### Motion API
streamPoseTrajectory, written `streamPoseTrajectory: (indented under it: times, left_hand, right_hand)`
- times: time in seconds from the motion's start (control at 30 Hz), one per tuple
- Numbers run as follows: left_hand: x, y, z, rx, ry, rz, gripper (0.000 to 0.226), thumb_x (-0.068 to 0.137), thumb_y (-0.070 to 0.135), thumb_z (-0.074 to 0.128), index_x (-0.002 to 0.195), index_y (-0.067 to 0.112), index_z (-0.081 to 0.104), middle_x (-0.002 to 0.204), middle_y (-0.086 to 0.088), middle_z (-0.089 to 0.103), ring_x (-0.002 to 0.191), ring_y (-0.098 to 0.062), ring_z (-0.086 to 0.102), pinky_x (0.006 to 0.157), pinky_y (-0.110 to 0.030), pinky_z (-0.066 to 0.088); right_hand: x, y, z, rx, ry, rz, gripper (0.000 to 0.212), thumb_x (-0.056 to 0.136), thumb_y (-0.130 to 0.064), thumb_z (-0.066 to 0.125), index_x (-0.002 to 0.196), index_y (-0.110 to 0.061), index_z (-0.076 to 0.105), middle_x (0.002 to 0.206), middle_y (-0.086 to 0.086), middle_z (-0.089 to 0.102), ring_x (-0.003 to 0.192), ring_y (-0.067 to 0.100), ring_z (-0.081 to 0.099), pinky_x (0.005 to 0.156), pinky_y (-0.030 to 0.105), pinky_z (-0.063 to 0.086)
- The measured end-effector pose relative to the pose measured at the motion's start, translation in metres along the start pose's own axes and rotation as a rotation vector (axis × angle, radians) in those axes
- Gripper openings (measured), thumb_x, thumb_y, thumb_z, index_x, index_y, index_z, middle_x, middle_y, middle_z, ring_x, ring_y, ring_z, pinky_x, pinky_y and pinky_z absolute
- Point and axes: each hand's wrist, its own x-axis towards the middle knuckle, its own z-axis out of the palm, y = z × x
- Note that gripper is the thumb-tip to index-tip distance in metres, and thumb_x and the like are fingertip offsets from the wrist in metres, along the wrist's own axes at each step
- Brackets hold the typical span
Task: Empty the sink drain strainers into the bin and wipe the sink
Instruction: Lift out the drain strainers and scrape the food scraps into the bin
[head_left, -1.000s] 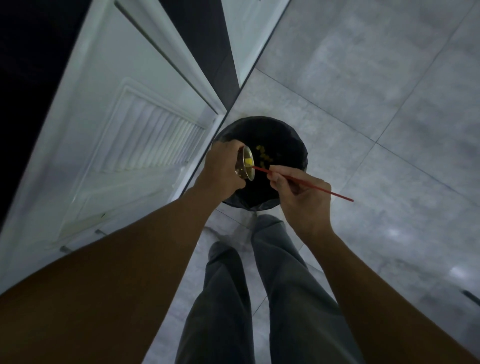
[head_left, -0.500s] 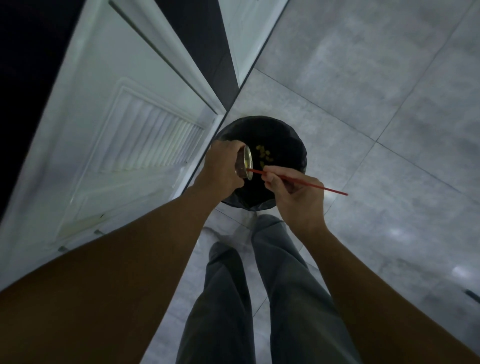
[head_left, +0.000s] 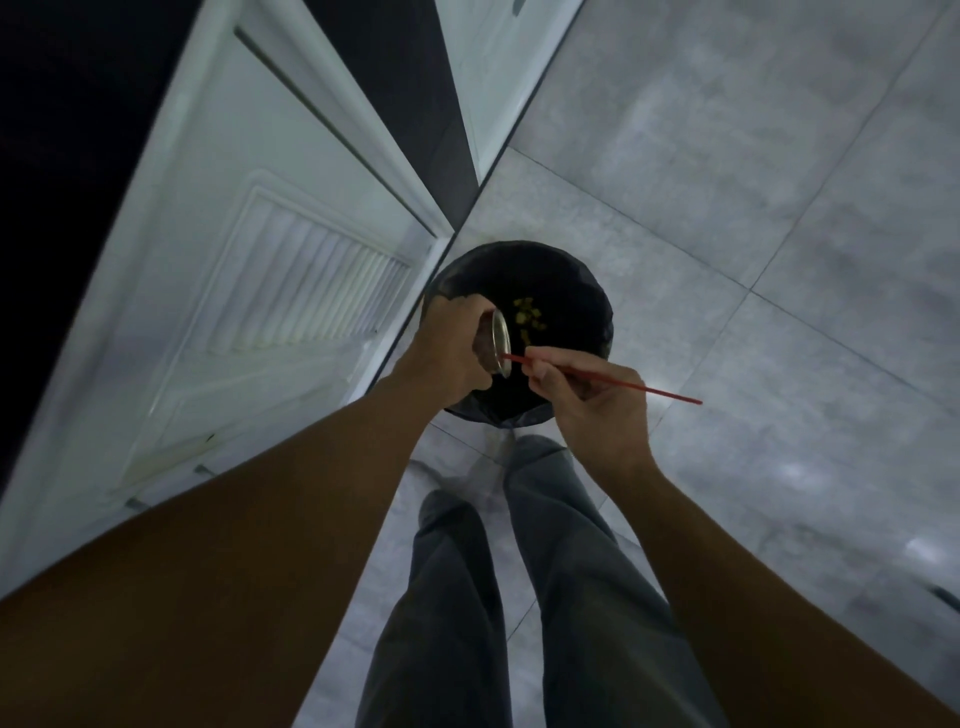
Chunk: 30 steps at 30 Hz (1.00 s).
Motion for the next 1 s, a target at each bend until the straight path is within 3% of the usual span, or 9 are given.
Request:
streamPoseTrajectory:
  times: [0.07,0.23,0.37,0.57,0.73,0.9,1.0]
  left_hand:
    - [-0.002,-0.002,-0.001,-0.028,-0.011,-0.003,0.083,0.065,0.011,0.088,0.138,0.017,0.049,0.129,-0.012,0.050,0.111,-0.022,0.052,0.088,-0.030,0.046]
    - [-0.011,-0.003,-0.008,-0.072,0.011,-0.026,0.089,0.065,0.012,0.089,0.142,0.014,0.045,0.135,-0.014,0.049,0.124,-0.030,0.048,0.095,-0.033,0.044]
    - [-0.034,0.000,-0.020,-0.119,0.032,-0.021,0.095,0.065,0.013,0.089,0.146,0.010,0.040,0.141,-0.014,0.050,0.133,-0.032,0.042,0.105,-0.036,0.040]
    - [-0.093,0.022,-0.056,-0.278,0.104,0.027,0.084,0.064,0.009,0.086,0.137,0.021,0.045,0.132,-0.001,0.052,0.123,-0.021,0.052,0.091,-0.027,0.044]
    - [-0.152,0.055,-0.105,-0.350,0.235,0.070,0.085,0.060,0.021,0.091,0.130,0.034,0.044,0.124,0.005,0.058,0.112,-0.015,0.056,0.081,-0.021,0.048]
    - [-0.215,0.084,-0.175,-0.491,0.395,0.081,0.088,0.055,0.028,0.087,0.127,0.049,0.041,0.123,0.006,0.058,0.112,-0.013,0.059,0.093,-0.033,0.054]
    - [-0.251,0.082,-0.218,-0.538,0.560,0.114,0.091,0.055,0.027,0.088,0.132,0.045,0.045,0.123,0.009,0.062,0.114,-0.010,0.061,0.097,-0.030,0.052]
  right_hand:
    - [0.002,0.000,-0.002,0.020,0.042,0.033,0.016,0.092,-0.017,0.071,0.106,-0.024,0.075,0.095,-0.013,0.077,0.091,0.001,0.074,0.086,0.022,0.060]
    - [-0.001,-0.005,-0.024,0.114,0.113,0.108,0.018,0.093,-0.013,0.070,0.109,-0.009,0.076,0.101,0.004,0.078,0.097,0.018,0.075,0.092,0.044,0.060]
    - [-0.009,-0.024,-0.046,0.145,0.165,0.137,0.019,0.092,-0.014,0.072,0.109,-0.008,0.076,0.100,0.004,0.078,0.094,0.018,0.076,0.090,0.044,0.061]
    - [-0.032,-0.077,-0.075,0.111,0.165,0.152,0.018,0.092,-0.018,0.072,0.108,-0.011,0.076,0.096,0.002,0.079,0.088,0.017,0.077,0.087,0.043,0.062]
    - [-0.068,-0.142,-0.089,0.047,0.142,0.039,0.013,0.095,-0.027,0.068,0.104,-0.022,0.077,0.087,-0.002,0.079,0.078,0.019,0.077,0.078,0.045,0.064]
    - [-0.109,-0.213,-0.087,0.082,0.119,-0.112,0.013,0.094,-0.033,0.069,0.098,-0.023,0.077,0.083,-0.001,0.079,0.075,0.018,0.077,0.079,0.049,0.063]
    - [-0.121,-0.257,-0.072,0.079,0.073,-0.235,0.009,0.094,-0.031,0.069,0.095,-0.030,0.078,0.085,-0.005,0.079,0.082,0.015,0.077,0.086,0.049,0.062]
